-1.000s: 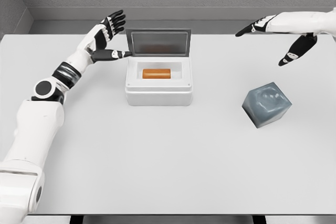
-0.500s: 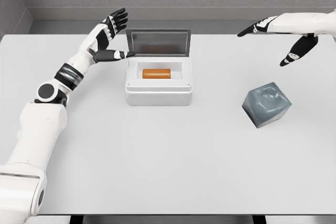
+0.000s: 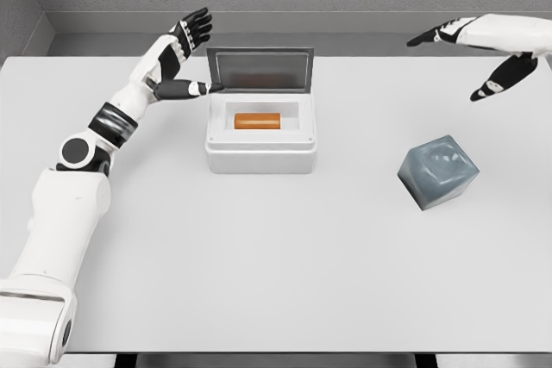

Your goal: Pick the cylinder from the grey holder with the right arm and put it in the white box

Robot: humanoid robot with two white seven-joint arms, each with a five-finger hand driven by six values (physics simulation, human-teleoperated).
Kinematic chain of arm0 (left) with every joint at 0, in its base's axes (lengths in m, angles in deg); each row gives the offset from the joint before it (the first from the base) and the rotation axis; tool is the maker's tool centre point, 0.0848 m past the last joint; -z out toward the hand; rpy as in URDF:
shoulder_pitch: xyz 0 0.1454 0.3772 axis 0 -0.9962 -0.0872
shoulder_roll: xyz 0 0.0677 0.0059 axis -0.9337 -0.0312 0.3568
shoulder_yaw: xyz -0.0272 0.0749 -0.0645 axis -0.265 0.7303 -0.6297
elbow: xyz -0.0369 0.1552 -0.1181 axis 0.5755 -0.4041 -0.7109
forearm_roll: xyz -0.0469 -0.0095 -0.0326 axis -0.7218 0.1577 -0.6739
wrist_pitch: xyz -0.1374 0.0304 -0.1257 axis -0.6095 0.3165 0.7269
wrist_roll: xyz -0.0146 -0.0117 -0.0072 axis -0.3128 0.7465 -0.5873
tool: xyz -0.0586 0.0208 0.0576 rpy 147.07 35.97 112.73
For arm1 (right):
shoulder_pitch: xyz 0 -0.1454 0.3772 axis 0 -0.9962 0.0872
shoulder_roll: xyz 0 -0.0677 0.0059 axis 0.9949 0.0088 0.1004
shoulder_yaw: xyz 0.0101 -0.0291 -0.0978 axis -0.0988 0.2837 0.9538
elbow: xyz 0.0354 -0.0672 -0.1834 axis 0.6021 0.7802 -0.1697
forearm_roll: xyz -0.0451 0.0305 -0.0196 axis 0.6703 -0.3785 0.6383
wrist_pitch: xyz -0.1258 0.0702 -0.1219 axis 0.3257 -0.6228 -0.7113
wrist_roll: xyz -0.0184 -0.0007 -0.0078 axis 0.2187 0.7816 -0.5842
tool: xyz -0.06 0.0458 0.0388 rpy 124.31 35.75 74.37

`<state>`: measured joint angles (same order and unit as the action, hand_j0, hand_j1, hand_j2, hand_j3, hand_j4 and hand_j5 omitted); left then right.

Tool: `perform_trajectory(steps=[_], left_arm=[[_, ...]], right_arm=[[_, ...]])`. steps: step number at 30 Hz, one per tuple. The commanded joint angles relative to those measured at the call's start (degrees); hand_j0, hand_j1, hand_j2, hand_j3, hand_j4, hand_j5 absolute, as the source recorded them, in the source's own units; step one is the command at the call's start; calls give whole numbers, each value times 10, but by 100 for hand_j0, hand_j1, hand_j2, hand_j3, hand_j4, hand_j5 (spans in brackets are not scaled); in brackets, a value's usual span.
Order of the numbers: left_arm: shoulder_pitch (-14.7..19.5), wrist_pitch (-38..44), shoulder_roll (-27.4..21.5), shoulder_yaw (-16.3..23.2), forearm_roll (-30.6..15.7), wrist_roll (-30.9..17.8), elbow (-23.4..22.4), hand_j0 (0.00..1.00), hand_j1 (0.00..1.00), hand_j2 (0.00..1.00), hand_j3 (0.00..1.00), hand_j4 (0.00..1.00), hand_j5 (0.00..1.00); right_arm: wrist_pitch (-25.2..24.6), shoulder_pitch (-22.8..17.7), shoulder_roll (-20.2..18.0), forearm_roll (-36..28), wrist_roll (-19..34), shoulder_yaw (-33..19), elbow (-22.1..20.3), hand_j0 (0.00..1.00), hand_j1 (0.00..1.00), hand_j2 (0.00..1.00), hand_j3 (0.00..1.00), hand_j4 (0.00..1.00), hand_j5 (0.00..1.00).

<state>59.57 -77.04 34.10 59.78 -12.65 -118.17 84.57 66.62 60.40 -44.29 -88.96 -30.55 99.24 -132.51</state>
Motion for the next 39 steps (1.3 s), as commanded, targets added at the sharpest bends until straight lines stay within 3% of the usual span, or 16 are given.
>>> perform_trajectory(steps=[1,12,20,23,26,28,31,39], left_arm=[[0,0,0,0,-4,0,6,100,100,100,100,100,100],[-20,0,0,16,-13,0,38,100,100,100,100,100,100],[-29,0,-11,16,-27,0,60,100,100,100,100,100,100],[-37,0,-12,16,-31,0,75,100,100,100,100,100,100],[-55,0,-18,16,-32,0,103,100,100,100,100,100,100],[-56,0,-21,20,-35,0,109,100,100,100,100,100,100],[-56,0,-39,55,-70,0,123,100,100,100,100,100,100],[-64,0,-43,58,-72,0,141,100,100,100,100,100,100]], right_arm=[[-1,0,0,-2,0,-4,0,100,100,100,100,100,100],[-1,-12,3,0,3,-7,11,100,100,100,100,100,100],[-1,-21,41,0,3,-11,35,100,100,100,100,100,100],[-1,-57,41,3,2,-52,34,100,100,100,100,100,100],[-1,-63,45,4,2,-57,35,100,100,100,100,100,100],[-1,-76,44,4,2,-73,35,100,100,100,100,100,100],[-1,-88,46,4,3,-87,35,100,100,100,100,100,100],[-1,-139,54,20,3,-146,36,100,100,100,100,100,100]])
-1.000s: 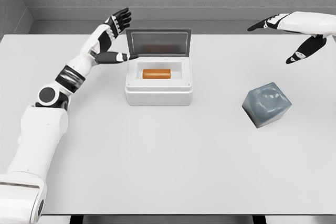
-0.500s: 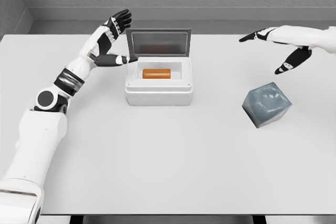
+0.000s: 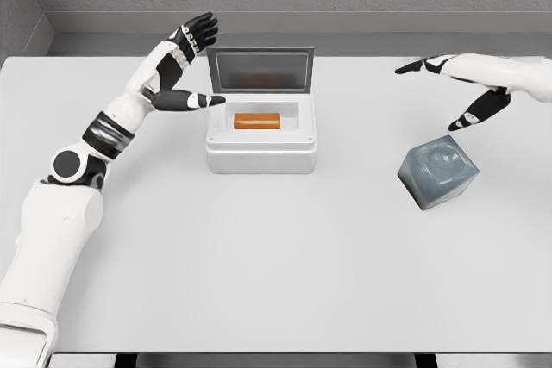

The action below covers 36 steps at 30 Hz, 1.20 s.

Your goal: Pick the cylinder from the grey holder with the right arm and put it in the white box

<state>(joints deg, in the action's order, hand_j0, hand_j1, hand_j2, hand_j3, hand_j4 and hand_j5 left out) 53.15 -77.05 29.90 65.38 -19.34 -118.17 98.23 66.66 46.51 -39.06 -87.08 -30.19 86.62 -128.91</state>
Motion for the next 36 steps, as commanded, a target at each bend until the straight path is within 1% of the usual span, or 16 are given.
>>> perform_trajectory(steps=[1,3,6,11,13,18,19,21,22,23,26,29,30,31,34,36], left_arm=[[0,0,-4,8,-7,0,8,100,100,100,100,100,100],[0,0,-10,20,-16,0,12,100,100,100,100,100,100],[0,0,-11,21,-16,0,12,100,100,100,100,100,100],[-2,0,-22,28,-21,0,28,100,100,100,100,100,100],[-8,0,-26,28,-23,0,41,100,100,100,100,100,100],[-9,0,-35,28,-25,0,41,100,100,100,100,100,100],[-9,1,-49,27,-24,0,37,100,100,100,100,100,100],[-6,19,-116,30,-14,0,9,100,100,100,100,100,100],[-3,39,-151,59,-10,0,6,100,100,100,100,100,100],[-3,40,-171,65,-10,0,6,100,100,100,100,100,100],[-6,35,-182,65,-18,0,18,100,100,100,100,100,100],[-26,35,-210,64,-28,0,77,100,100,100,100,100,100],[-27,36,-215,65,-60,0,80,100,100,100,100,100,100],[-37,36,-246,66,-76,0,82,100,100,100,100,100,100],[-42,37,-257,79,-86,0,85,100,100,100,100,100,100],[-47,37,-284,95,-101,0,99,100,100,100,100,100,100]], right_arm=[[-2,0,3,2,0,-22,0,100,100,100,100,100,100],[-2,0,6,2,0,-24,1,100,100,100,100,100,100],[-2,-1,6,3,0,-28,1,100,100,100,100,100,100],[-2,-7,8,36,-1,-52,1,100,100,100,100,100,100],[-2,-7,13,36,0,-52,3,100,100,100,100,100,100],[-2,-7,14,52,0,-52,6,100,100,100,100,100,100],[-2,-7,14,53,0,-52,8,100,100,100,100,100,100],[-2,-7,14,53,0,-52,10,100,100,100,100,100,100],[-2,-7,14,53,0,-52,10,100,100,100,100,100,100],[-2,-7,14,53,0,-53,11,100,100,100,100,100,100],[-2,-7,14,53,0,-53,13,100,100,100,100,100,100],[-2,-7,14,53,0,-53,13,100,100,100,100,100,100],[-2,-7,14,53,0,-53,13,100,100,100,100,100,100],[-2,-7,14,53,0,-53,13,100,100,100,100,100,100],[-2,-7,14,53,0,-52,13,100,100,100,100,100,100],[-2,-7,14,53,0,-53,13,100,100,100,100,100,100]])
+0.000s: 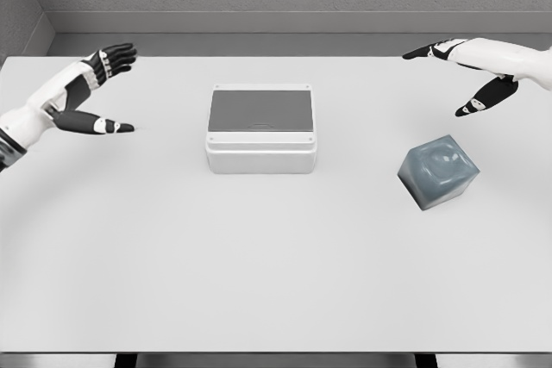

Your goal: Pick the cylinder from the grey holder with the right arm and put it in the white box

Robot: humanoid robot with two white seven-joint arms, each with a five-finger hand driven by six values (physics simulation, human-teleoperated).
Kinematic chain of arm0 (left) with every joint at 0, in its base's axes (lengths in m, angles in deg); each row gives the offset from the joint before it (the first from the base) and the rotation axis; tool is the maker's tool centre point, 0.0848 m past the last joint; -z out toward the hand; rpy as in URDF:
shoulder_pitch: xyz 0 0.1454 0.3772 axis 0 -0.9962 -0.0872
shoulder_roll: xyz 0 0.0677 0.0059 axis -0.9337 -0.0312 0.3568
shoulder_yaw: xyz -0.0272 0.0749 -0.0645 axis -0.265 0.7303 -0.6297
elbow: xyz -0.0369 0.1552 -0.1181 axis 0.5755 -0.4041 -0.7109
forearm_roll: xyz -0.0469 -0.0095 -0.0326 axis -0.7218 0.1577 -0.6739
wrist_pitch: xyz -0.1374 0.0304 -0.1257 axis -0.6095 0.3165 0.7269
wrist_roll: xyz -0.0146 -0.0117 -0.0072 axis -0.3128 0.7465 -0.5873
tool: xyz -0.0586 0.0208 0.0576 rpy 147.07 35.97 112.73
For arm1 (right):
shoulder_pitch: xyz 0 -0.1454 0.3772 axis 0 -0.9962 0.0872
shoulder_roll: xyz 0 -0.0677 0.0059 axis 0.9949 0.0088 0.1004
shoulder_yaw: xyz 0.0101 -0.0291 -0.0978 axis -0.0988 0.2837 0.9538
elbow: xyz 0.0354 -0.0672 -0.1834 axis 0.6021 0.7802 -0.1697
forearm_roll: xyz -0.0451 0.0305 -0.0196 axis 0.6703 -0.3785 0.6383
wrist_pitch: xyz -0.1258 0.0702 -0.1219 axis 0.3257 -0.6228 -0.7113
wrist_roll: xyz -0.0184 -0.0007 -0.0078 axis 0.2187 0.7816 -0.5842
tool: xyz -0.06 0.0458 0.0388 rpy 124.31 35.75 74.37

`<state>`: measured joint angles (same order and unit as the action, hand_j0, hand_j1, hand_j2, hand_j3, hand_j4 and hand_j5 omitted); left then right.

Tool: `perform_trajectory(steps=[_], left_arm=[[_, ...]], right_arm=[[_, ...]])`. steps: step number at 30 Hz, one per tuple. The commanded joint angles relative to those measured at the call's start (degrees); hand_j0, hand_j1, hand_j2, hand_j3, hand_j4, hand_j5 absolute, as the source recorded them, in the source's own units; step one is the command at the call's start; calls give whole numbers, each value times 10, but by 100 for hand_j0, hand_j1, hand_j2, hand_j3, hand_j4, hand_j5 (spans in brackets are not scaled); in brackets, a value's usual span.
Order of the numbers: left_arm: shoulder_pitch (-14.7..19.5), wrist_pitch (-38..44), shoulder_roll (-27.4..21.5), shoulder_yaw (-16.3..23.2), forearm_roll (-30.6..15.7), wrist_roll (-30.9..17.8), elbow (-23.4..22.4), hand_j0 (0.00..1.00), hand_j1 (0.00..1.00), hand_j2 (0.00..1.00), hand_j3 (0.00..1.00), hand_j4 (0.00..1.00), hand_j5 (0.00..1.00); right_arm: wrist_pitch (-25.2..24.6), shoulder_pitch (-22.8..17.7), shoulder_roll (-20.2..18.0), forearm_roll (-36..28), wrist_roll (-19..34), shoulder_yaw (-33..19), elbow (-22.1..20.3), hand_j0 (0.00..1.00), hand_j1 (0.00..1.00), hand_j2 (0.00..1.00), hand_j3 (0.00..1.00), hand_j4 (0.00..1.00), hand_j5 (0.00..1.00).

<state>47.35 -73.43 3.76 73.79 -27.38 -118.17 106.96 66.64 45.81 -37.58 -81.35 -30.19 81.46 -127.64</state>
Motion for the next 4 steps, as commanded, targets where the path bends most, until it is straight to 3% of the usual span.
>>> perform_trajectory(steps=[1,4], left_arm=[[-2,1,-35,11,-27,0,18,100,100,100,100,100,100],[-6,1,-39,13,-27,0,28,100,100,100,100,100,100]], right_arm=[[-2,0,0,-4,0,0,0,100,100,100,100,100,100],[-2,0,0,-4,0,0,0,100,100,100,100,100,100]])
